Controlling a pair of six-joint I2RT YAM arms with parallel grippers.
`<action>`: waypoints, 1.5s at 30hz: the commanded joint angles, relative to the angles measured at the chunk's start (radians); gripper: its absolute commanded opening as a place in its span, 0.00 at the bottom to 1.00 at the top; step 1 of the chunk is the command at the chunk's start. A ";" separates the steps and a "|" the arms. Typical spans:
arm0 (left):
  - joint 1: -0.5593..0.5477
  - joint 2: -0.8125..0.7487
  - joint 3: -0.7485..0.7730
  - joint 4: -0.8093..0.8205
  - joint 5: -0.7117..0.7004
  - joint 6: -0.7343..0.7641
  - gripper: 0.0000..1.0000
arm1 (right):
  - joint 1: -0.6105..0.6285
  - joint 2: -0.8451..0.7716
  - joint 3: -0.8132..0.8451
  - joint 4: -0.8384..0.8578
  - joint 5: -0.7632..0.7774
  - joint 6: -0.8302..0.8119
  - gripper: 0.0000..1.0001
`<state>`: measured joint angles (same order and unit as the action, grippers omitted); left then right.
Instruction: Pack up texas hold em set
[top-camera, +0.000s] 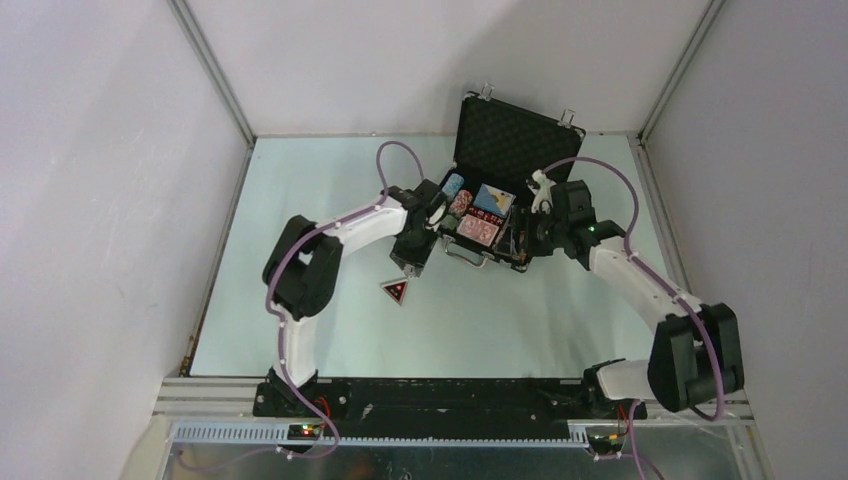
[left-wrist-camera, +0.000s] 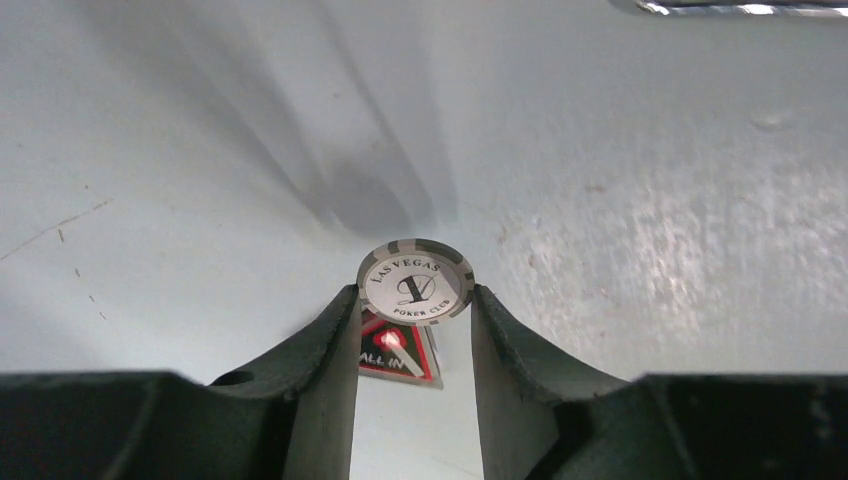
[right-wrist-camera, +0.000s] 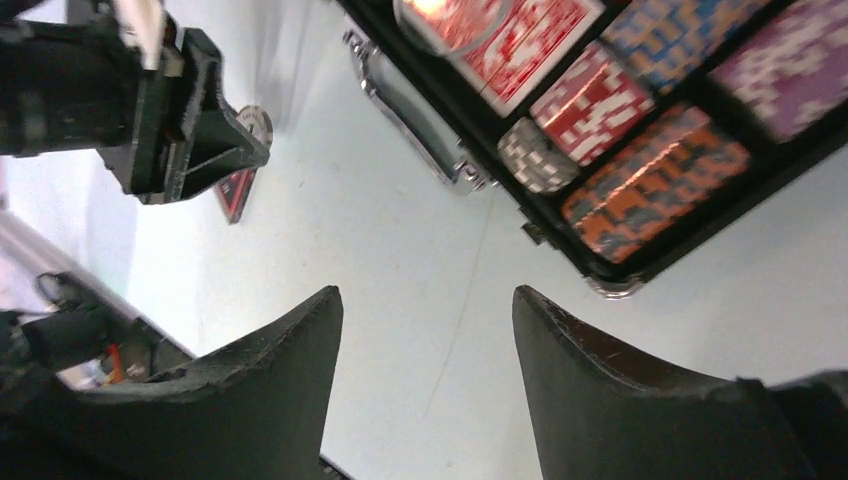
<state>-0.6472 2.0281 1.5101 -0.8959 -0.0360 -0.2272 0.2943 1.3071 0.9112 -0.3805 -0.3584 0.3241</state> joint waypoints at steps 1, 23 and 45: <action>0.000 -0.152 -0.070 0.103 0.082 0.070 0.29 | -0.022 0.077 0.014 0.039 -0.242 0.057 0.65; -0.061 -0.493 -0.327 0.481 0.420 0.112 0.30 | 0.062 0.368 0.230 0.065 -0.474 0.377 0.39; -0.033 -0.393 -0.259 0.345 0.046 0.008 0.69 | 0.078 0.303 0.359 -0.179 -0.118 0.227 0.39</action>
<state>-0.7200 1.5776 1.1889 -0.4881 0.1860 -0.1471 0.3985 1.7046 1.2301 -0.5247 -0.6231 0.5976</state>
